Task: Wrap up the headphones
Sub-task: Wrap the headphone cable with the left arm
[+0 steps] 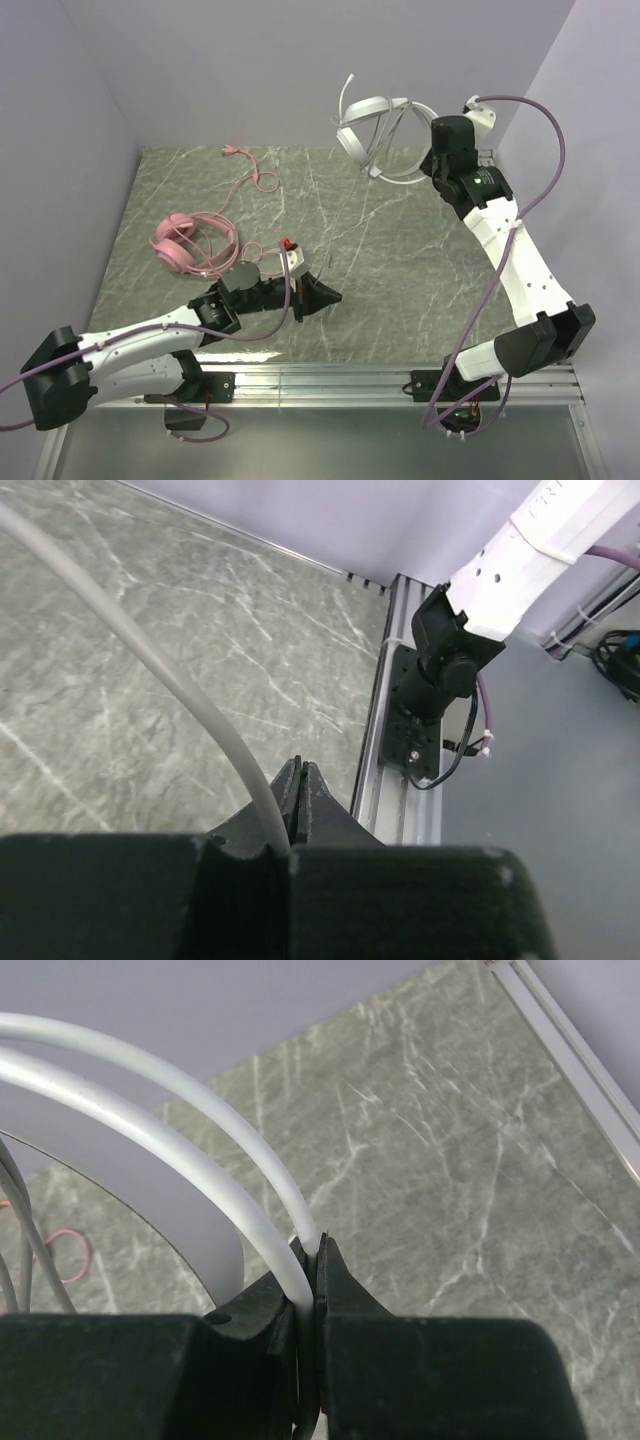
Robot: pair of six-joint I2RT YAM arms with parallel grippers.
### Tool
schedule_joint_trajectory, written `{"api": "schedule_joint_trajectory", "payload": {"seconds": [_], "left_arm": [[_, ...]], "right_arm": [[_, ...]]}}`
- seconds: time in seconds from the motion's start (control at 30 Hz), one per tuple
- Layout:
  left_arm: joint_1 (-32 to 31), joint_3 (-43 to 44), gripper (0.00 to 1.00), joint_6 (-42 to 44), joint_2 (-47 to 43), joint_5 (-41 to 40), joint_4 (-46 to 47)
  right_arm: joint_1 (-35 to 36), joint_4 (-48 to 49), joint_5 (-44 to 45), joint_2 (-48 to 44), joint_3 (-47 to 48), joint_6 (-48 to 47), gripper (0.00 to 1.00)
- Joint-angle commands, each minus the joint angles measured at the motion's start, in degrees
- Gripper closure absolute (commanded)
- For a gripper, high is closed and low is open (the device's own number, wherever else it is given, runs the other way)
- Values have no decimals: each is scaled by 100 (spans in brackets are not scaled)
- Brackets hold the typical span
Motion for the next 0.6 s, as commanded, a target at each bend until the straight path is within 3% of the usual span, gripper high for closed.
{"api": "schedule_joint_trajectory", "payload": {"seconds": [0.0,0.23,0.57], "left_arm": [[-22,389,98,378,-418,-296,-729],[-30,1118,100,773,-735,-551,-1776],[-22,1671,99,1090,-726,-789,-2216]], "right_arm": [[-44,623,402,-101,-160,241,100],[-44,632,605,-57,-591,179,100],[-44,720,772,-128,-1233,188,100]]}}
